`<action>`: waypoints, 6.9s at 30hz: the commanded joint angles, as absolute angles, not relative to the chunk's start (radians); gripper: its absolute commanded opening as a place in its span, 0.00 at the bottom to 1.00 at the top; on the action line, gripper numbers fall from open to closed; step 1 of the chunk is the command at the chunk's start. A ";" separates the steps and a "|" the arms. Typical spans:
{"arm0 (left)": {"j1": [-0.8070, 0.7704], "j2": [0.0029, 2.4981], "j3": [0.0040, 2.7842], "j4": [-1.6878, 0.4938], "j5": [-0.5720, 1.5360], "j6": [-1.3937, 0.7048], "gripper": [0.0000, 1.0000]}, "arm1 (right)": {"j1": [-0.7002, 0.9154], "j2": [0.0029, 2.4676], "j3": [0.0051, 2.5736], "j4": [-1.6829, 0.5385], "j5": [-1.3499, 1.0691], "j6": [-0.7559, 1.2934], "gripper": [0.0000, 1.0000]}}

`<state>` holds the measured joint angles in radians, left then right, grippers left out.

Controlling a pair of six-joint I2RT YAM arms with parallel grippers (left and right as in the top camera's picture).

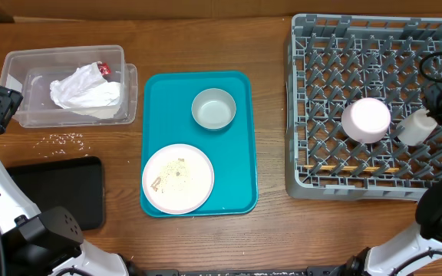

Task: Sort waste into correct bins and load items into the dishwasher

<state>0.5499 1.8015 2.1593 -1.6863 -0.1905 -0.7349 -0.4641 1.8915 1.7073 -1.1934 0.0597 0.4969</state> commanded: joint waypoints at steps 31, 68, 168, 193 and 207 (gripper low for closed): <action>0.550 1.811 2.159 -1.687 -0.190 -0.756 1.00 | -0.217 1.855 1.766 -1.252 -0.425 0.033 0.46; 0.550 1.811 2.159 -1.687 -0.190 -0.756 1.00 | 0.266 1.859 1.453 -1.222 -0.100 0.360 0.31; 0.550 1.811 2.159 -1.687 -0.190 -0.756 1.00 | 0.778 2.265 1.881 -0.790 0.138 0.266 0.10; 0.550 1.811 2.159 -1.687 -0.190 -0.756 1.00 | 0.063 2.041 2.326 -1.270 -0.199 0.247 0.04; 0.550 1.811 2.159 -1.687 -0.190 -0.756 1.00 | -0.319 2.160 2.164 -1.067 -1.230 0.163 0.04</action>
<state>0.5499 1.8015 2.1593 -1.6863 -0.1909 -0.7349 -0.3130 2.1288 2.2017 -1.0874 -0.9554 0.1707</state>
